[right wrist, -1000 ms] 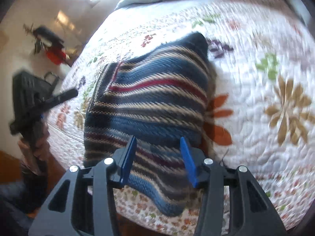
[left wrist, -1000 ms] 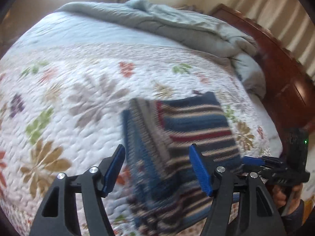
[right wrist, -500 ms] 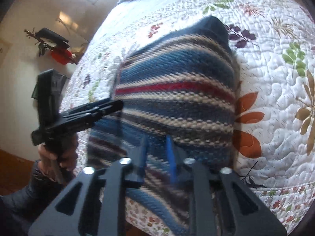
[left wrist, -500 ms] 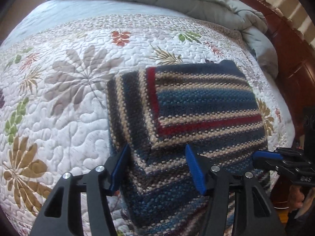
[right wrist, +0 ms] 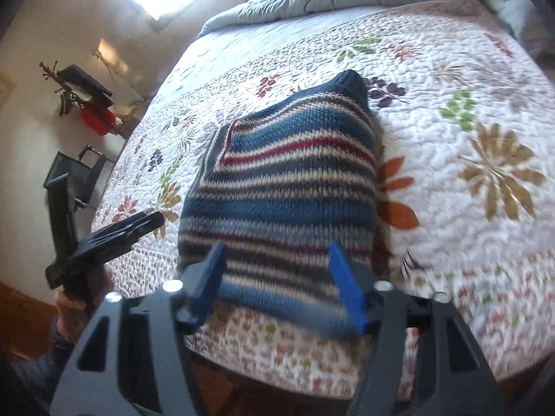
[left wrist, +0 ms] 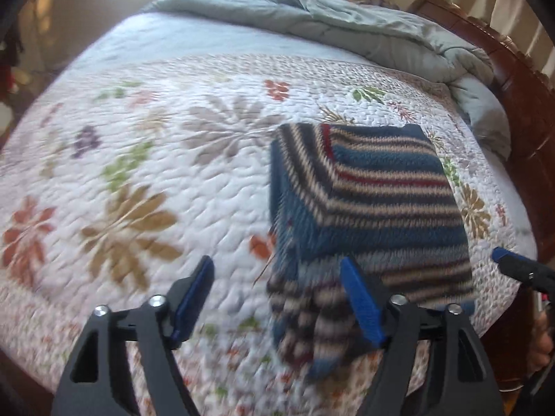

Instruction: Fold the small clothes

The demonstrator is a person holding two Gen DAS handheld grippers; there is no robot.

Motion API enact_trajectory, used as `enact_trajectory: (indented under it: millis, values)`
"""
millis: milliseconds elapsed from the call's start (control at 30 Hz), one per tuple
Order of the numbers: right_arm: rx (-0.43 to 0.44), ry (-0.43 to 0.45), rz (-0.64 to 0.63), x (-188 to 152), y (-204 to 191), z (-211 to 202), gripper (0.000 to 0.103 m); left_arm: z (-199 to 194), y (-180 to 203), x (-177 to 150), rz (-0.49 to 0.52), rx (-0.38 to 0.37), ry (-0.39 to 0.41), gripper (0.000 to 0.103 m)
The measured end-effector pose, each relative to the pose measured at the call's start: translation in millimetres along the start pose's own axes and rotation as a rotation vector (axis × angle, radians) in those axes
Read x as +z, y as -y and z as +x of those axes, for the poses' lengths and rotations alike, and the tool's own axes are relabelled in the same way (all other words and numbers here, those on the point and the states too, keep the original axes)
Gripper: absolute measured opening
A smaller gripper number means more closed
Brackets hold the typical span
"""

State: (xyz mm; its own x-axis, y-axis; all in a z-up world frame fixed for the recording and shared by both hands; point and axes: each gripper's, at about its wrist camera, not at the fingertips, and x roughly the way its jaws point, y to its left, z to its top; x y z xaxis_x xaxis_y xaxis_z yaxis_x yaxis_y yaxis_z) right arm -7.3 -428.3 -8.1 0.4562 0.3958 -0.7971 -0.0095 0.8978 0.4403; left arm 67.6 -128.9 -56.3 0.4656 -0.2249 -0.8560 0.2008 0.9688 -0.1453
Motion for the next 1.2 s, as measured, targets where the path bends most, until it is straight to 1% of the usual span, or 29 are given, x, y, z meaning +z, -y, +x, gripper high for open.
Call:
enact_trajectory:
  millis: [67, 133, 167, 233, 300, 500, 633, 767, 867, 1200]
  values:
    - [-0.028, 0.014, -0.004, -16, -8, -10, 0.077, -16, 2, -14, -0.001, 0.044, 0.022, 0.085]
    - [-0.053, 0.014, -0.001, -30, -13, -16, 0.088, -30, 7, -27, -0.003, 0.079, 0.029, 0.090]
    - [-0.071, 0.018, -0.001, -37, -15, -19, 0.089, -35, 10, -33, -0.002, 0.087, 0.031, 0.093]
    - [-0.106, 0.026, -0.006, -52, -20, -23, 0.092, -40, 16, -40, -0.001, 0.100, 0.034, 0.094]
    - [-0.120, 0.024, 0.002, -59, -23, -23, 0.092, -43, 22, -46, 0.004, 0.109, 0.033, 0.096]
    - [-0.172, 0.008, 0.005, -85, -26, -20, 0.093, -42, 39, -66, 0.028, 0.115, 0.001, 0.096]
    - [-0.198, -0.001, -0.004, -93, -28, -19, 0.093, -43, 44, -74, 0.040, 0.135, 0.003, 0.096]
    - [-0.222, -0.009, -0.006, -97, -28, -17, 0.093, -48, 44, -76, 0.043, 0.153, 0.012, 0.096]
    - [-0.216, -0.011, -0.009, -99, -30, -17, 0.093, -51, 46, -77, 0.055, 0.158, 0.015, 0.096]
    - [-0.218, 0.002, -0.033, -94, -44, -25, 0.093, -63, 56, -82, 0.066, 0.148, 0.029, 0.096]
